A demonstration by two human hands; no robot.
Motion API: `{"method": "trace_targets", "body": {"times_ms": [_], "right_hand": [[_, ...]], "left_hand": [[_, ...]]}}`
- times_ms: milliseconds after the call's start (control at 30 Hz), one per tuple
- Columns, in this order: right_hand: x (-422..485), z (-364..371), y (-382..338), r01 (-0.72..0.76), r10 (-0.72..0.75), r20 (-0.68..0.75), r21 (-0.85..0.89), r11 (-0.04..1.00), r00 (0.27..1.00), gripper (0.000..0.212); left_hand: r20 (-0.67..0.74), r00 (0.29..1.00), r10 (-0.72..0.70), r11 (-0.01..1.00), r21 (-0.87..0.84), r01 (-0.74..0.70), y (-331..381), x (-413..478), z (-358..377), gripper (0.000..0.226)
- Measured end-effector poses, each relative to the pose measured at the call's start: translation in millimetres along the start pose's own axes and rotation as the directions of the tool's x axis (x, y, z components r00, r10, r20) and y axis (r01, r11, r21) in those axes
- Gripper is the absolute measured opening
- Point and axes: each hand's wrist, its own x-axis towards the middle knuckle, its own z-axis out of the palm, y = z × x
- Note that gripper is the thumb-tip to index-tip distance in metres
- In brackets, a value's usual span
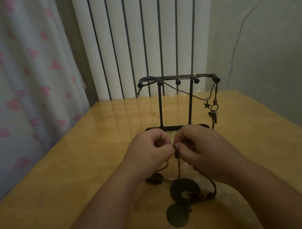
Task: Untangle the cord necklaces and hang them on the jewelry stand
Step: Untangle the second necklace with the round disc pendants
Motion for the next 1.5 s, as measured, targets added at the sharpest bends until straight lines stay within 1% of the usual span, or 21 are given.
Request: {"method": "trace_targets", "body": {"times_ms": [167, 367, 433, 500, 633, 733, 900, 1033, 1167, 1367, 1500], "right_hand": [[-0.3, 0.8, 0.4, -0.006, 0.006, 0.031, 0.004, 1.000, 0.999, 0.014], [-1.5, 2.4, 0.4, 0.008, -0.009, 0.024, 0.006, 1.000, 1.000, 0.019], [-1.1, 2.6, 0.4, 0.011, -0.011, 0.017, 0.000, 1.000, 1.000, 0.018], [-0.8, 2.0, 1.3, 0.000, 0.000, 0.000, 0.017, 1.000, 1.000, 0.013], [-1.2, 1.5, 3.1, -0.022, 0.022, 0.003, 0.062, 0.998, 1.000, 0.008], [-0.6, 3.2, 3.1, -0.026, 0.025, 0.014, 0.083, 0.996, 1.000, 0.008], [-0.9, 3.9, 1.3, -0.015, 0.014, 0.009, 0.116, 0.993, 1.000, 0.015], [-1.4, 3.5, 1.1, -0.017, 0.017, 0.002, 0.121, 0.993, 1.000, 0.016], [-2.0, 3.8, 2.7, -0.046, 0.049, -0.013, 0.202, 0.978, 0.999, 0.013], [-3.0, 11.6, -2.6, -0.076, 0.118, -0.072, 0.428, 0.901, 0.990, 0.011], [-2.0, 17.5, -3.8, -0.072, 0.144, -0.138, 0.432, 0.899, 0.980, 0.011]], "left_hand": [[0.022, 0.999, -0.037, 0.998, -0.046, 0.038, -2.5, 0.3, 0.3, 0.018], [0.124, 0.990, -0.073, 0.992, -0.092, 0.085, -9.1, 2.4, -0.5, 0.019], [0.152, 0.985, -0.083, 0.988, -0.118, 0.102, -9.6, 2.9, -0.5, 0.021], [0.143, 0.986, -0.084, 0.986, -0.133, 0.103, -9.4, 3.3, -0.2, 0.023], [0.105, 0.990, -0.091, 0.987, -0.125, 0.104, -8.2, 3.9, 1.3, 0.016], [0.112, 0.990, -0.089, 0.987, -0.123, 0.103, -10.0, 4.5, -0.4, 0.018], [0.172, 0.980, -0.099, 0.969, -0.206, 0.134, -8.8, 3.5, -0.1, 0.014], [0.228, 0.970, -0.087, 0.957, -0.253, 0.145, -10.6, 4.0, 0.0, 0.011], [0.251, 0.965, -0.079, 0.946, -0.286, 0.151, -10.7, 3.2, -0.7, 0.018], [0.212, 0.973, -0.088, 0.931, -0.330, 0.156, -8.3, 5.0, 0.3, 0.020], [0.174, 0.981, -0.089, 0.925, -0.350, 0.146, -8.3, 5.4, -0.2, 0.018]]}}
